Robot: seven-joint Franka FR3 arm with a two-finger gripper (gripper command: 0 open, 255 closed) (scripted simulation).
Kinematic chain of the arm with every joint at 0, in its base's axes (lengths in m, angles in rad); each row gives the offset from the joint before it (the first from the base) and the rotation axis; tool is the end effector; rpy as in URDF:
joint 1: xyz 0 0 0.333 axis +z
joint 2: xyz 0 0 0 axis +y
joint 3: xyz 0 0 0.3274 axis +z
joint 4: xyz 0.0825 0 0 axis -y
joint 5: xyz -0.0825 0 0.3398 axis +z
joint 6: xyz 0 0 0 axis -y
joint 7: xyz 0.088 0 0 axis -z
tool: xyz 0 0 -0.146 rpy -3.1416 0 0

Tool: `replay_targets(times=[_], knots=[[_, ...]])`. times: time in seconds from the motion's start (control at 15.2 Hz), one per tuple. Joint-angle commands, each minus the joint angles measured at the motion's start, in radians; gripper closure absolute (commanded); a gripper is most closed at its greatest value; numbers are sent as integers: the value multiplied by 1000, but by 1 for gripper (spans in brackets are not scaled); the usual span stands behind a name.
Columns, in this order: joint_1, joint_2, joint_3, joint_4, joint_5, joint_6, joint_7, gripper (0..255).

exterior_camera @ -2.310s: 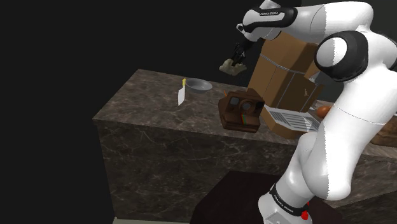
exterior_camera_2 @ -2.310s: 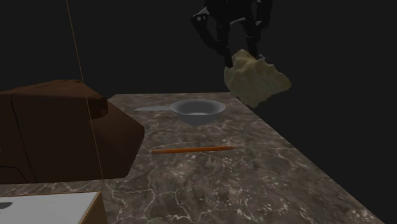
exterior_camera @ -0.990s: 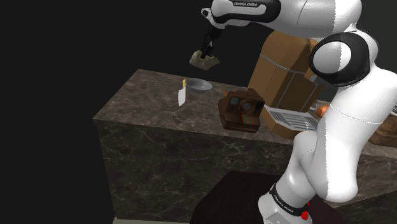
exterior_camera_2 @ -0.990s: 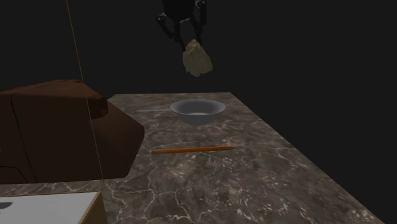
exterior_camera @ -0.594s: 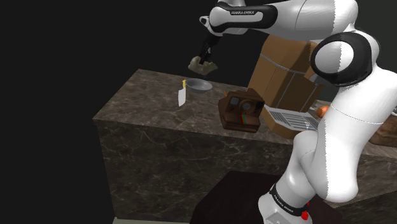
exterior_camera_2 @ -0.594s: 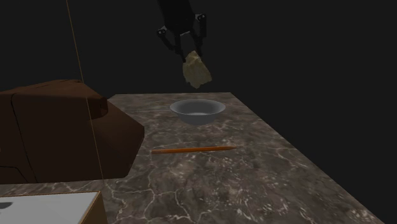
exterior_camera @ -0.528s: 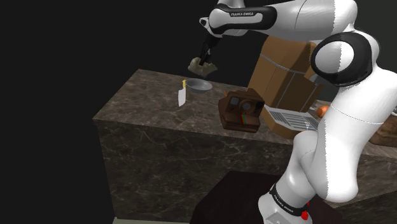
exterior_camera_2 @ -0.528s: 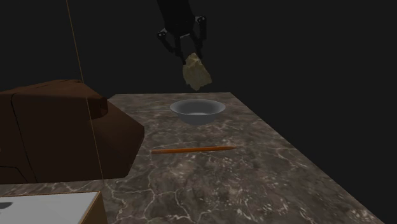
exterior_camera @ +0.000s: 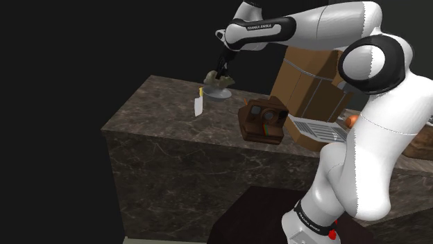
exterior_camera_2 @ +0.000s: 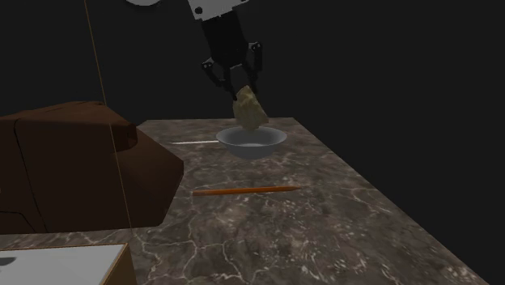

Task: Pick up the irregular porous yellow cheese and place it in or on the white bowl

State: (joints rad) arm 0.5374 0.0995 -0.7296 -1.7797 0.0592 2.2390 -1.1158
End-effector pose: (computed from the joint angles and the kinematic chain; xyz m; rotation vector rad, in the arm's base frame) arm 0.5849 -0.0951 0.5348 2.5734 1.2612 0.4334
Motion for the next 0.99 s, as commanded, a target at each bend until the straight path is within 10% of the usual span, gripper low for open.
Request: replay_targets(times=[0.0, 0.66, 0.73, 0.92], knots=[[1, 0, 1, -27, 1, 28, -1, 255], [0, 6, 2, -54, 7, 60, -5, 255], [0, 6, 2, -54, 7, 60, -5, 0], [0, 6, 2, -54, 7, 60, -5, 0]])
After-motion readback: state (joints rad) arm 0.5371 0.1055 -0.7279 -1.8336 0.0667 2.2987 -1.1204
